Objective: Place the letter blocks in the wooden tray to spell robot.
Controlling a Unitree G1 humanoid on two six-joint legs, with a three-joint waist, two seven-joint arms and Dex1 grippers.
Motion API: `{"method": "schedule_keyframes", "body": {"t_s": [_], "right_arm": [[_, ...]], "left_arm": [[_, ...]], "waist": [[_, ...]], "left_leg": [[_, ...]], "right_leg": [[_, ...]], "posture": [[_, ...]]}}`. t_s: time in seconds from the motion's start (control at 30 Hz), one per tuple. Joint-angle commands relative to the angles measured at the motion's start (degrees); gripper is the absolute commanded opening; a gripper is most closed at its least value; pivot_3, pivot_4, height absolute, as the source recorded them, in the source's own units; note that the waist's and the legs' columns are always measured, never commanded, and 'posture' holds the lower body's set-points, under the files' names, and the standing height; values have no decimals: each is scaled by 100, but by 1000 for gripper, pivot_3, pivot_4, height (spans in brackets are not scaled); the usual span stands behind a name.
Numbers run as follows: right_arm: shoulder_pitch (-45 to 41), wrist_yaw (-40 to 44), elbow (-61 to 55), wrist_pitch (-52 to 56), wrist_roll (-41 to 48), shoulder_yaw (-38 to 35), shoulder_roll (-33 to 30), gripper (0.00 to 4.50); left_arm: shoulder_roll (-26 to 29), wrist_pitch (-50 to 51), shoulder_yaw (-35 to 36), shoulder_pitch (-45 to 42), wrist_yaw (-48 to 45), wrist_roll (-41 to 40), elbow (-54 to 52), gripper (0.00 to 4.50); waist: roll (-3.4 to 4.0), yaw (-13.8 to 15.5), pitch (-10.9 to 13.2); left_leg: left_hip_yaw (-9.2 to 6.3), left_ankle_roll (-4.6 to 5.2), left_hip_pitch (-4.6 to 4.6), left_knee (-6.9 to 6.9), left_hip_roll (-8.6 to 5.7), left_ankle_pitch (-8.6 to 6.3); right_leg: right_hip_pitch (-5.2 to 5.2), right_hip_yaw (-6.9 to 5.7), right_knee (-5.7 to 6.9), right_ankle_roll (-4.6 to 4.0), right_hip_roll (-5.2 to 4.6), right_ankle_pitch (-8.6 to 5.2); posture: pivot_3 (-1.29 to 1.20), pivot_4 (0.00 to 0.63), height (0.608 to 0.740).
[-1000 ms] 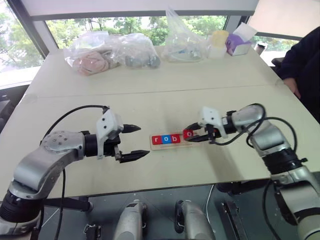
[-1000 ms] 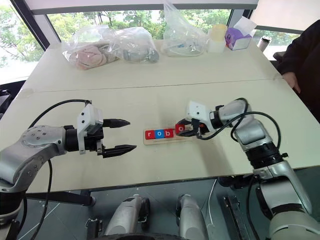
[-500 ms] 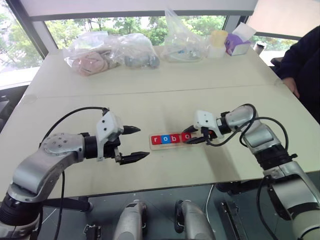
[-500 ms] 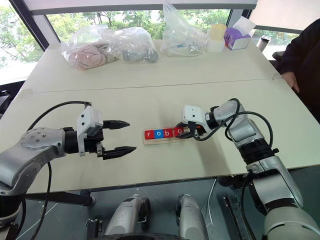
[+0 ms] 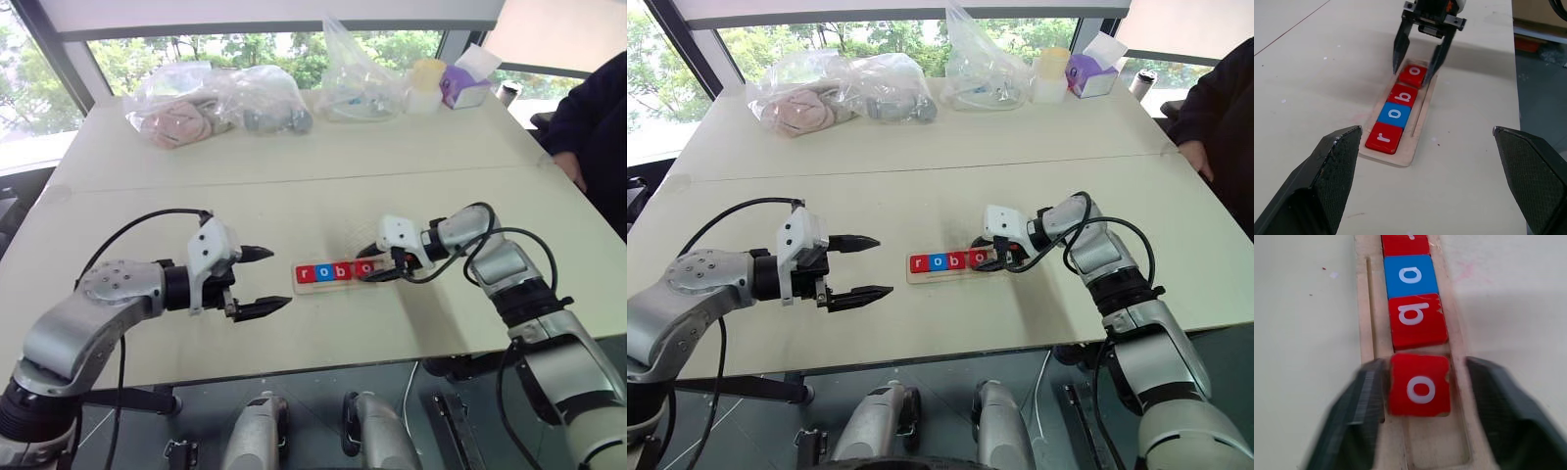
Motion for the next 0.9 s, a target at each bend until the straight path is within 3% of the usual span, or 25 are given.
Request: {"method": "schedule_keyframes", "body": {"t_s": [0.03, 0.6, 0.9], "right_arm": [[-190, 20, 3, -80, 3, -53, 40, 4446], [-23, -84, -354, 182, 114, -331, -205, 4446], [-93, -347, 16, -94, -89, -277, -120, 4446]], "left_arm": [[53, -39, 198, -22, 8, -76, -164, 4500], [27, -49, 170, -37, 43, -81, -179, 4500], [33, -39, 153, -53, 41, -76, -188, 4500]], "waist": [[0, 1, 0], [0, 1, 0], [0, 2, 0]], "left_leg": [[0, 0, 0, 0, 0, 0], [-1, -3, 0, 0, 0, 2], [-1, -5, 1, 0, 0, 3]], "right_leg": [[0, 0, 0, 0, 0, 0], [0, 0, 2, 0, 0, 0], [0, 0, 3, 0, 1, 0]], "posture": [[0, 150, 725], [0, 150, 725], [0, 150, 725]]}}
